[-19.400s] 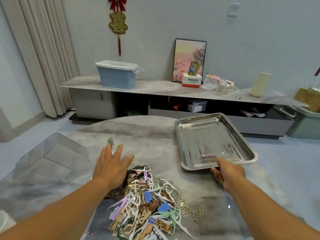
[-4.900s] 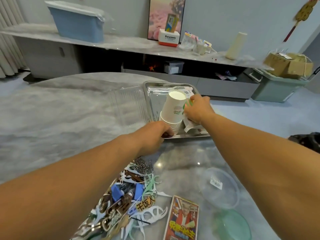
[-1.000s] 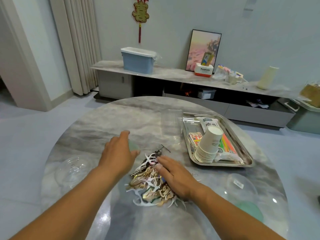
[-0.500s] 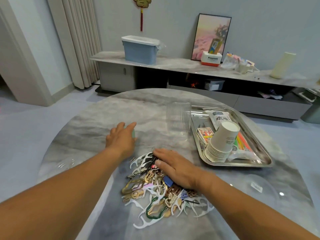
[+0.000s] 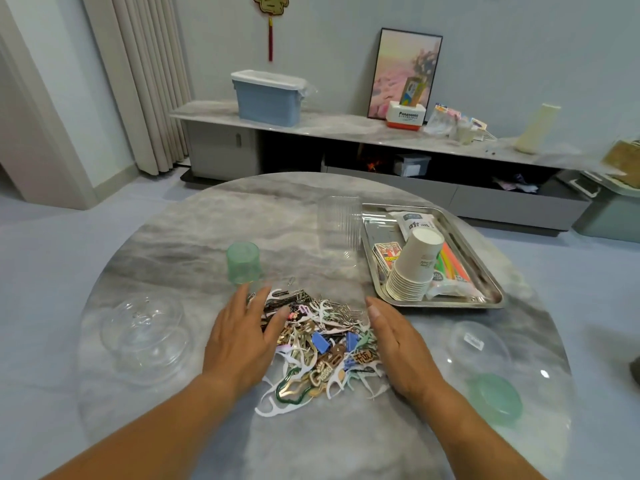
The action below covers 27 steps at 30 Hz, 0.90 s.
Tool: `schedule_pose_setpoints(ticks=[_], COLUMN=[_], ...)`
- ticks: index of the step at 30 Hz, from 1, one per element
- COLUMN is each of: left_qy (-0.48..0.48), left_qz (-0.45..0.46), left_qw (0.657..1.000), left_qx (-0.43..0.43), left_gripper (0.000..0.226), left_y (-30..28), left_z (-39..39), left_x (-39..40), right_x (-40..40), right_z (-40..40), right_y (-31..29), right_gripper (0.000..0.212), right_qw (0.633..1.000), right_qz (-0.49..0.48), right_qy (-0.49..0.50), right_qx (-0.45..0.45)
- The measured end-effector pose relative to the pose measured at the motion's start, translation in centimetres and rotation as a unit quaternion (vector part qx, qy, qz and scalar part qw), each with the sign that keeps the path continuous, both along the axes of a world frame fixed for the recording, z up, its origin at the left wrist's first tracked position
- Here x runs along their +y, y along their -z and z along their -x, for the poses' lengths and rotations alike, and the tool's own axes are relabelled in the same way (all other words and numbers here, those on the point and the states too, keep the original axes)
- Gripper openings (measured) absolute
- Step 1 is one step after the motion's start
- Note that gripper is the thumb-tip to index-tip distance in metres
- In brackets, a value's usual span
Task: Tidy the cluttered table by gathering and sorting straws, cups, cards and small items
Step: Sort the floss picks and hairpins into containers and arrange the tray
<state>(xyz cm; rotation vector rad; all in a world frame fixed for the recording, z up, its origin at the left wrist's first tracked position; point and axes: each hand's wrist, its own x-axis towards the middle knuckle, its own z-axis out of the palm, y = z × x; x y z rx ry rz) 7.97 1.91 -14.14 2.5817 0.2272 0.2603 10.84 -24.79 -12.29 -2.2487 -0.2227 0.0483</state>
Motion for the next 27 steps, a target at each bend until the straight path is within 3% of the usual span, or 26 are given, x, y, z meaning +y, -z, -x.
schedule_pose_setpoints(ticks=[4,8,11,15,21,27], left_qy=[0.057,0.133,0.151,0.169,0.172,0.169], left_qz=[-0.005,0.008,0.029,0.050,0.076,0.220], left_qw=[0.997,0.991,0.988,0.984,0.982,0.961], left_qx=[0.050,0.027,0.013,-0.001,-0.019,-0.023], left_gripper=[0.077,0.066,0.052,0.049,0.049,0.054], left_y=[0.1,0.1,0.0,-0.2,-0.2,-1.3], left_z=[-0.3,-0.1,0.4,1.9,4.9,4.5], left_x=[-1.6,-3.5,-3.6,-3.9,-4.0,-2.9], right_x=[0.9,3.8,5.2,6.1,6.4,4.5], right_z=[1.6,2.0,2.5,3.8,6.3,5.0], right_y=[1.5,2.0,2.4,2.4,1.8,0.9], right_gripper=[0.073,0.082,0.085,0.081,0.069,0.060], right_qw=[0.996,0.995,0.995,0.996,0.998,0.996], right_qz=[0.067,0.090,0.086,0.082,0.049,-0.091], right_qy=[0.046,0.024,0.017,0.003,-0.016,0.015], right_qx=[-0.029,-0.040,-0.044,-0.045,-0.042,-0.002])
